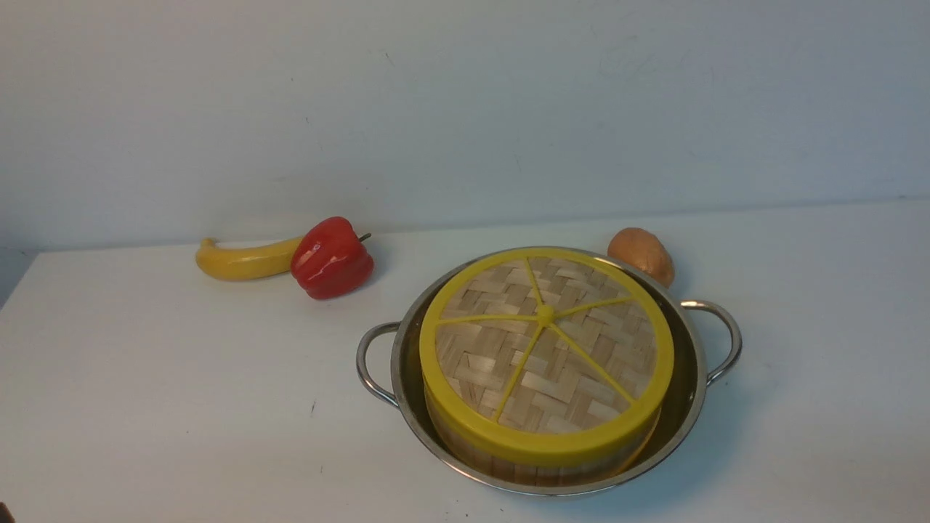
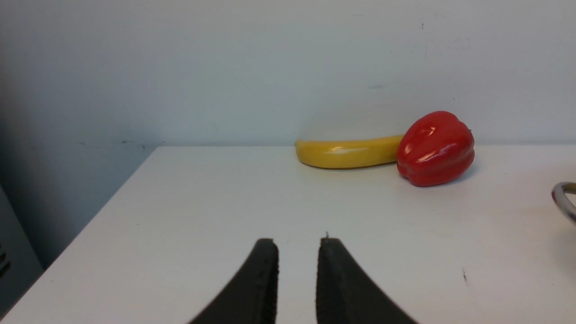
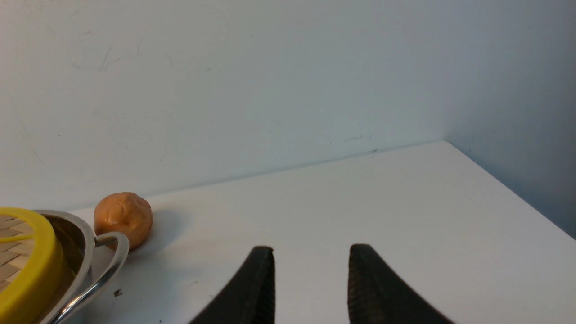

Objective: Place the steamer in the pot on the white table, and put the lid on the steamer.

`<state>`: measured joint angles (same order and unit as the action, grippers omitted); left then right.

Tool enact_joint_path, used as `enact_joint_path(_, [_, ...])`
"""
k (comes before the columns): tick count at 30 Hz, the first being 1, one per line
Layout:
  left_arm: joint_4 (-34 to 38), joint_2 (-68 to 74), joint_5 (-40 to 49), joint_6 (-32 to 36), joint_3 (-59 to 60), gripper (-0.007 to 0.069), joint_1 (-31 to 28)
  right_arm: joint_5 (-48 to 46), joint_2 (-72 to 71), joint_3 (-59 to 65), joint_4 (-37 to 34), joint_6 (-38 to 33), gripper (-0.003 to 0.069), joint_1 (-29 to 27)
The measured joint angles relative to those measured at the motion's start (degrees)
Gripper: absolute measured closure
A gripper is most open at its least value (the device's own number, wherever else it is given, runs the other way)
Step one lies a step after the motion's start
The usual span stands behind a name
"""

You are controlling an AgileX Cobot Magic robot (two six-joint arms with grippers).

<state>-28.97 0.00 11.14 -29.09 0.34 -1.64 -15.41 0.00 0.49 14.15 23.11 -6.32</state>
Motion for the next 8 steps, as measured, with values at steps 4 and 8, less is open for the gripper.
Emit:
enact_joint_path(4, [0.0, 0.0, 0.0, 0.0, 0.0, 0.0489, 0.0, 0.0, 0.0, 0.0, 0.0, 0.0, 0.0414, 0.0])
enact_joint_path(8, [0.0, 0.0, 0.0, 0.0, 0.0, 0.048, 0.0, 0.0, 0.0, 0.0, 0.0, 0.0, 0.0413, 0.0])
